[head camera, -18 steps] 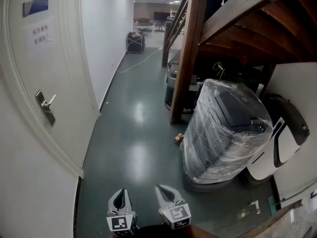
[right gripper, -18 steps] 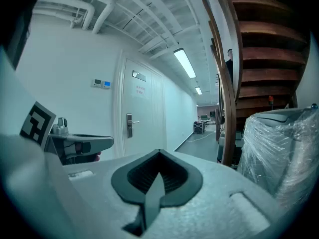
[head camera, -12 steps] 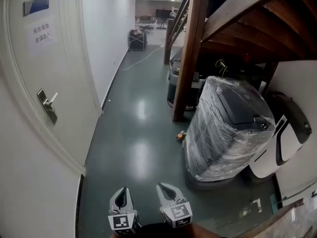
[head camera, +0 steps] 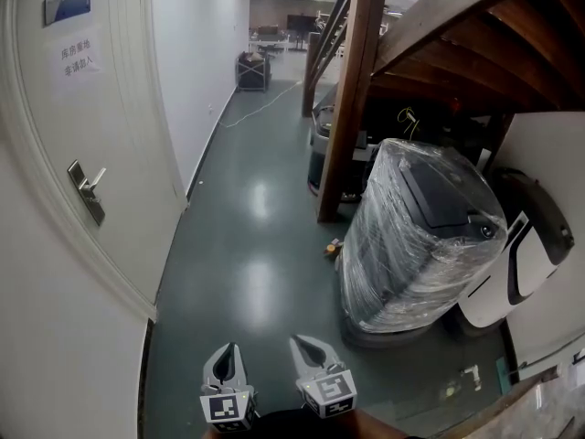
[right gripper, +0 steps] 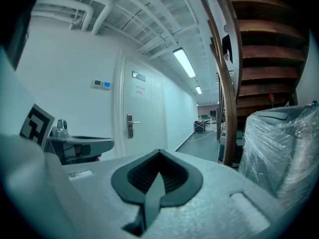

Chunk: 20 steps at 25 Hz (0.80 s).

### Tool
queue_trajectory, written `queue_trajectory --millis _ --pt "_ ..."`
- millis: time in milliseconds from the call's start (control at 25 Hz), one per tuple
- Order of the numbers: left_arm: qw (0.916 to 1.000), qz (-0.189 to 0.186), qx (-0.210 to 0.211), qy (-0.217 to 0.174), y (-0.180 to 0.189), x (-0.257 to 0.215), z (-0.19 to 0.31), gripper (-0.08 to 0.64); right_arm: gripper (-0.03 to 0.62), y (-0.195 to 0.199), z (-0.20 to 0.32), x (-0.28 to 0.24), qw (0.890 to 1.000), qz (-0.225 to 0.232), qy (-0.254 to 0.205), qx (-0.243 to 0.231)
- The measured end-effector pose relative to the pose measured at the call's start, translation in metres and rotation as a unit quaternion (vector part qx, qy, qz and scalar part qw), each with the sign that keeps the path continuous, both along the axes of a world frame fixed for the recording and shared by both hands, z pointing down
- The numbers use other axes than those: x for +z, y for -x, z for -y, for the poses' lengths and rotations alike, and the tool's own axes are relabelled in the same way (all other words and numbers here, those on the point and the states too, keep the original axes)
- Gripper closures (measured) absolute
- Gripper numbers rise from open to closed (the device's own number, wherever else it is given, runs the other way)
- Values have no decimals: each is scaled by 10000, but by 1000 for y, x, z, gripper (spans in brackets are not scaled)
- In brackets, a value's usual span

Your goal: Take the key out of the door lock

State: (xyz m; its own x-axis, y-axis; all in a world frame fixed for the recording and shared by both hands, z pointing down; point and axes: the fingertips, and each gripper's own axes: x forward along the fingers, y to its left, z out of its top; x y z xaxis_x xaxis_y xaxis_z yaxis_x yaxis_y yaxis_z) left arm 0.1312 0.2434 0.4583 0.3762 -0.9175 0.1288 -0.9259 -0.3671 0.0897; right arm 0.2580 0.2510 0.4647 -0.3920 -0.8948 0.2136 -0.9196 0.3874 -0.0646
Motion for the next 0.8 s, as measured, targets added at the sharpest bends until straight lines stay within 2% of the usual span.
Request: queue_trajectory --millis 200,480,800 --pt "9999 -80 -74 -4 6 -8 2 541 601 4 4 -3 9999 149 66 35" --pt "9999 -100 -38 -22 29 0 1 541 601 24 7 -2 9999 130 55 33" --pt "9997 -180 -58 -127 81 -11 5 541 600 67 19 -7 9999 86 -48 139"
